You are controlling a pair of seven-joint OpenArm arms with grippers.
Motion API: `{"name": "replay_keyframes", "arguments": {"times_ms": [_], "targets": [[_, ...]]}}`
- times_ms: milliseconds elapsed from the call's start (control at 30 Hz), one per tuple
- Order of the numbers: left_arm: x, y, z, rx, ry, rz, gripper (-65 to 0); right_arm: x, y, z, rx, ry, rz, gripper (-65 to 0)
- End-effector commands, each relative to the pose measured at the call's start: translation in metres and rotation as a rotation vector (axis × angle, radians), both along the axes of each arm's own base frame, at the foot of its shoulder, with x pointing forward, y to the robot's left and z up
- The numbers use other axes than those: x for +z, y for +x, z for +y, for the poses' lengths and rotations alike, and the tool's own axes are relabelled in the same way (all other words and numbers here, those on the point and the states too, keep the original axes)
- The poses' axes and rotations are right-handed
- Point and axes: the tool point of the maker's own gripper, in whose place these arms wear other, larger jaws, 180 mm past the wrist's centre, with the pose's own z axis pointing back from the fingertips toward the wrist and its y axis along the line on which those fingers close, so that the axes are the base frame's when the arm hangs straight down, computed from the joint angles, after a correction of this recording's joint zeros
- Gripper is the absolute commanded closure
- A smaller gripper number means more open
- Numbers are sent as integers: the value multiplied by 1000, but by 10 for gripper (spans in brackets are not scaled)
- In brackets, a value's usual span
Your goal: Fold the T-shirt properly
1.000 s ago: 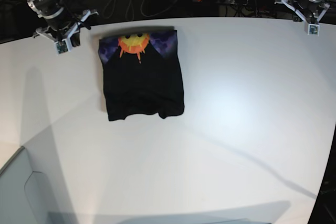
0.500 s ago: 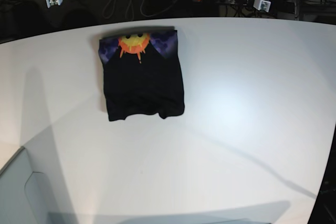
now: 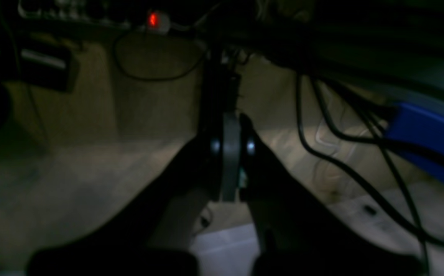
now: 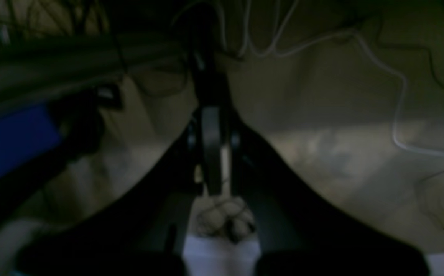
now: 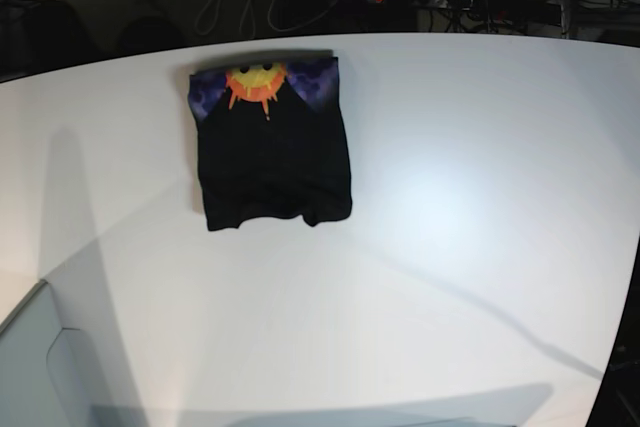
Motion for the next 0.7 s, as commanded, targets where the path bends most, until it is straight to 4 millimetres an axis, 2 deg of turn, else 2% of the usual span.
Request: {"name": "replay_keyframes", "arguments": {"times_ms": [0, 133, 267, 433, 467, 533, 600, 667], "targets": [[-5, 1, 10, 25, 30, 2, 0, -2, -2, -2, -10, -1, -13, -1], [-26, 6, 28, 93, 148, 24, 0, -33, -5, 22, 69, 6, 36, -1], [-40, 18, 21, -2, 179, 46, 0, -60, -10, 30, 104, -108, 55, -1], [-55, 25, 3, -60, 177, 93, 0, -84, -14, 13, 209, -337, 98, -1], [-57, 26, 0, -75, 175, 97, 0, -86, -14, 0, 215, -414, 113, -1], [-59, 31, -5, -106, 175, 99, 0, -85, -12, -23, 226, -569, 137, -1], [-61, 40, -7, -134, 186, 90, 0, -80, -10, -39, 234, -696, 154, -1], [-62, 39, -10, -156, 191, 93, 0, -76, -3, -48, 234, -773, 153, -1]]}}
